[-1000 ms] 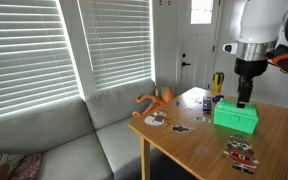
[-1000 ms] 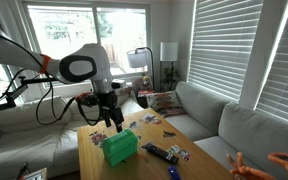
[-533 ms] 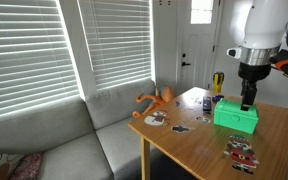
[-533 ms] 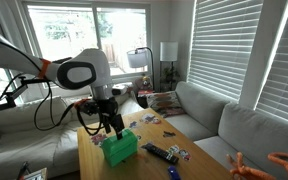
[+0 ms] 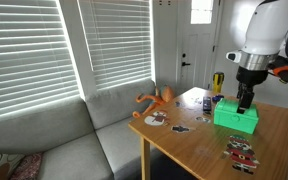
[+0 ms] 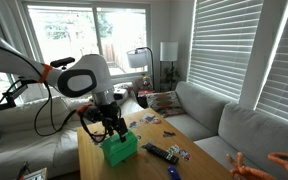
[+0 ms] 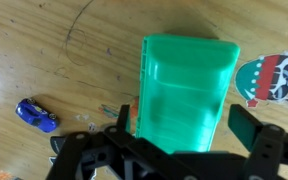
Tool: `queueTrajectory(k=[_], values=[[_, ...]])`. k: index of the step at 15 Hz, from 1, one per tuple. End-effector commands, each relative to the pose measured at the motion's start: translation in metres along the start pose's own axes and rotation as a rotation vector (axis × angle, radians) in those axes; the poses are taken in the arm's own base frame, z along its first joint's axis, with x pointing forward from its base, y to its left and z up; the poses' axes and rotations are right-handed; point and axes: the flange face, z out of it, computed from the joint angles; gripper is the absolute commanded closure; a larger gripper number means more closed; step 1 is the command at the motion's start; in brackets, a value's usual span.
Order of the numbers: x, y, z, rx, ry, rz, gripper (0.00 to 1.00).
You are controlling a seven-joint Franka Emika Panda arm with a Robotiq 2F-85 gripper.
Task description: Open the green lunch box, put the blue car in the green lunch box
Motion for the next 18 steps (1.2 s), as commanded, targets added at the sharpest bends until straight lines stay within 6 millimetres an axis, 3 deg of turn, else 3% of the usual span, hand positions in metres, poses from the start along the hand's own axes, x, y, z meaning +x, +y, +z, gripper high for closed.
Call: queueTrajectory(k=[1, 3, 4, 5, 6, 9, 18], values=[[-0.001, 0.002, 0.007, 0.006, 0.021, -0.026, 0.00], [-0.001, 0.002, 0.010, 0.008, 0.027, -0.028, 0.04], [-0.001, 0.002, 0.011, 0.010, 0.029, -0.028, 0.13], [-0.001, 0.002, 0.011, 0.010, 0.031, -0.026, 0.29], [-0.002, 0.003, 0.011, 0.010, 0.031, -0.023, 0.29], [-0.003, 0.008, 0.008, 0.008, 0.035, -0.010, 0.49], [-0.006, 0.019, 0.005, 0.066, 0.065, 0.047, 0.52]])
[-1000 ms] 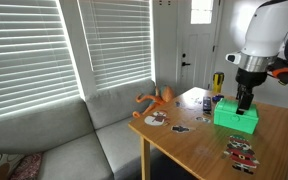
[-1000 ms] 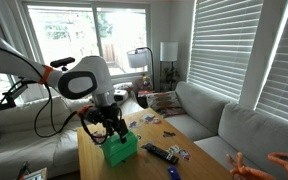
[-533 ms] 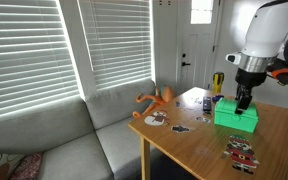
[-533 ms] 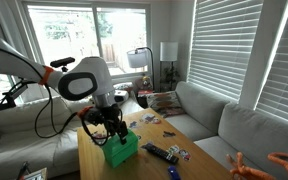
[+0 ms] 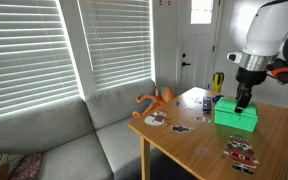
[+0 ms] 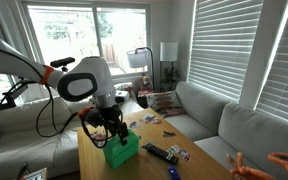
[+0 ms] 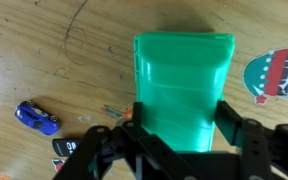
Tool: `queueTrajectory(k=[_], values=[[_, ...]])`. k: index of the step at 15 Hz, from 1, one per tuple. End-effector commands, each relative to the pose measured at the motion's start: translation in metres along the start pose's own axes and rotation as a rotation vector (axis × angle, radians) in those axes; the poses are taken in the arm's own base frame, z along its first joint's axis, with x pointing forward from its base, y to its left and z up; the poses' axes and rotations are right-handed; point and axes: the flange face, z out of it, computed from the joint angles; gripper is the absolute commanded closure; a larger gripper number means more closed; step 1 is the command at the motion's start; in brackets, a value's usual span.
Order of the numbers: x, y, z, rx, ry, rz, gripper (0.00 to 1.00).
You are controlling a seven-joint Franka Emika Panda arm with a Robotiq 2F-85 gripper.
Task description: Open the green lunch box, put the blue car in the green lunch box
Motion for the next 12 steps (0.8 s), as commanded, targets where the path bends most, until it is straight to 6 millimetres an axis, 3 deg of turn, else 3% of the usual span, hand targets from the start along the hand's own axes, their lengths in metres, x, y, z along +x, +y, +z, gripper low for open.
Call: queueTrajectory(k=[1, 12], values=[[-0.003, 0.011, -0.005, 0.059, 0.048, 0.040, 0.52], [-0.004, 0.027, -0.007, 0.421, 0.151, 0.210, 0.52]])
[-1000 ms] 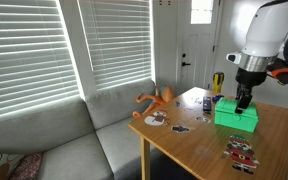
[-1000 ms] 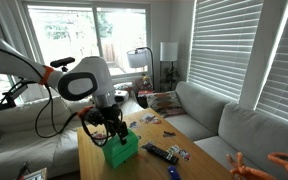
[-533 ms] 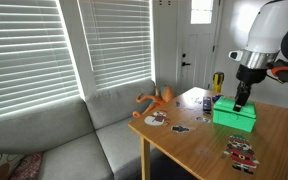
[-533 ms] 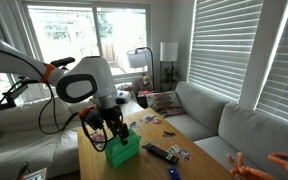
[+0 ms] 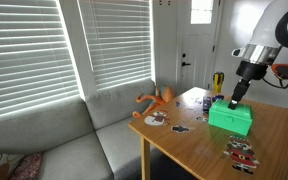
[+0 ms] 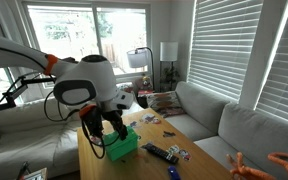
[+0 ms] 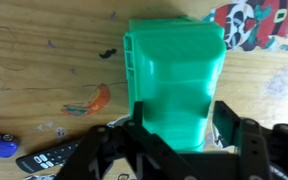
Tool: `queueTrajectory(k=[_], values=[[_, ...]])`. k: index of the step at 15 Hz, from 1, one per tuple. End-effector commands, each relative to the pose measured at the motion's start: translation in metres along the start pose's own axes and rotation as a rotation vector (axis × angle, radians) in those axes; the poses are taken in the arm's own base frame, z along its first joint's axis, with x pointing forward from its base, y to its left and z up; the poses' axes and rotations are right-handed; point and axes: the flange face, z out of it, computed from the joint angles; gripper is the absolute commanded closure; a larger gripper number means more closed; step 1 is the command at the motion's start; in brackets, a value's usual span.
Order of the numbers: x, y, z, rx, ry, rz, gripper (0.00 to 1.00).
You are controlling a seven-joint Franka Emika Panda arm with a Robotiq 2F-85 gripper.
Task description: Open the green lunch box, put the blue car in the green lunch box
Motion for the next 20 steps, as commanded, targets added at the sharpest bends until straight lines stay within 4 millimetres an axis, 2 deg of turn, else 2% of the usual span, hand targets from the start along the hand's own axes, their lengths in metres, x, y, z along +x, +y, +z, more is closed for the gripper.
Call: queueTrajectory(k=[1, 2, 9, 10, 12, 20], values=[[0.000, 0.003, -0.002, 0.112, 0.034, 0.029, 0.52], [0.000, 0.002, 0.000, 0.060, 0.018, 0.024, 0.27], [0.000, 0.004, 0.000, 0.082, 0.026, 0.035, 0.27], [0.000, 0.004, 0.000, 0.082, 0.026, 0.035, 0.07], [0.000, 0.001, 0.001, 0.066, 0.015, 0.022, 0.01], [0.004, -0.015, 0.010, -0.033, -0.071, -0.044, 0.01]])
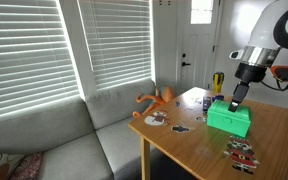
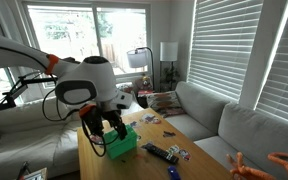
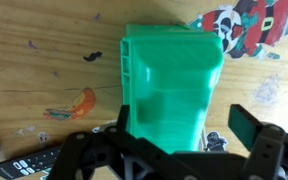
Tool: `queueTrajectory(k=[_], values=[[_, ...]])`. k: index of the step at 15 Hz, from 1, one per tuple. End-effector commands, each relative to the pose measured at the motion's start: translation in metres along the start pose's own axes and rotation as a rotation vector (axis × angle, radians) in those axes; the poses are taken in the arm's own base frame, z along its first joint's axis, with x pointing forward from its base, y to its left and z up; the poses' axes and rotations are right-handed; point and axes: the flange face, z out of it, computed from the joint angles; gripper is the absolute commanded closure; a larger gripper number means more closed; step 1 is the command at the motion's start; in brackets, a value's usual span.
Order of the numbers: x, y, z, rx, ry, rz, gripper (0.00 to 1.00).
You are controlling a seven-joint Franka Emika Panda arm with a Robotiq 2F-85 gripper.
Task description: Open the green lunch box, put the blue car in the green lunch box
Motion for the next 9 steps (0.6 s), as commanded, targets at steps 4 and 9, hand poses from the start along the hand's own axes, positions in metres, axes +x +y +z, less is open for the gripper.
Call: queueTrajectory(k=[4, 9], values=[[0.0061, -0.0032, 0.0085, -0.090, -0.068, -0.021, 0.30], [0.0064, -0.0009, -0.0011, -0.114, -0.059, -0.031, 0.53]])
